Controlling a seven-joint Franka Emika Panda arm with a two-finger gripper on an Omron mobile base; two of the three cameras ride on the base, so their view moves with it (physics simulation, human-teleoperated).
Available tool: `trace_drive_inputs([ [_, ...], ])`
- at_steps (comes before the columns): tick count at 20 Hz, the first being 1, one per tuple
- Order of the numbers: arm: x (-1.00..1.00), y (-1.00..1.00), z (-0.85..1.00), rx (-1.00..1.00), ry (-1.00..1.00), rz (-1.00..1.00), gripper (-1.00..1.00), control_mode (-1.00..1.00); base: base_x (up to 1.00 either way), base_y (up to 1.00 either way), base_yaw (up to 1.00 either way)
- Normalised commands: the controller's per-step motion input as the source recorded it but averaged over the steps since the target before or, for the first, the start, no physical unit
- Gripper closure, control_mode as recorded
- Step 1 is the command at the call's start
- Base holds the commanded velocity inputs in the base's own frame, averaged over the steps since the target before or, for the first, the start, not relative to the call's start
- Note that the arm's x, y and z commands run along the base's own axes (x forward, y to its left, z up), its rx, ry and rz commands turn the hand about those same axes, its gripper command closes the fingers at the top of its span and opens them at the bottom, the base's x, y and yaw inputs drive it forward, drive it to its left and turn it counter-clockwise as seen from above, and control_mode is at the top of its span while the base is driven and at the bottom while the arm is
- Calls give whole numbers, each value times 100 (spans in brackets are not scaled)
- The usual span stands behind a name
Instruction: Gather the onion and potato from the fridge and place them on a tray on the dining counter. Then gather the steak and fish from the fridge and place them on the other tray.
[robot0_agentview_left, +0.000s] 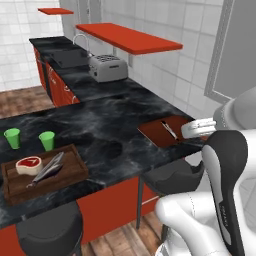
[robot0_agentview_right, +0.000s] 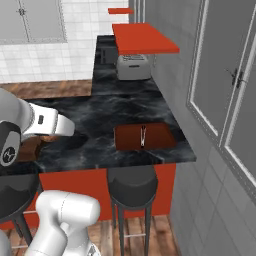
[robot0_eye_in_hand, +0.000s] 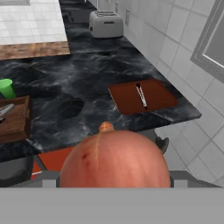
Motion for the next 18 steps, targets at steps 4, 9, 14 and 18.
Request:
trace_drive_inputs([
  [4,0,0,0,0,0,0,100,100,0,-62,23],
  [9,0,0,0,0,0,0,100,100,6,-56,21],
  [14,0,0,0,0,0,0,100,100,25,-41,18],
  [18,0,0,0,0,0,0,100,100,56,-15,14],
])
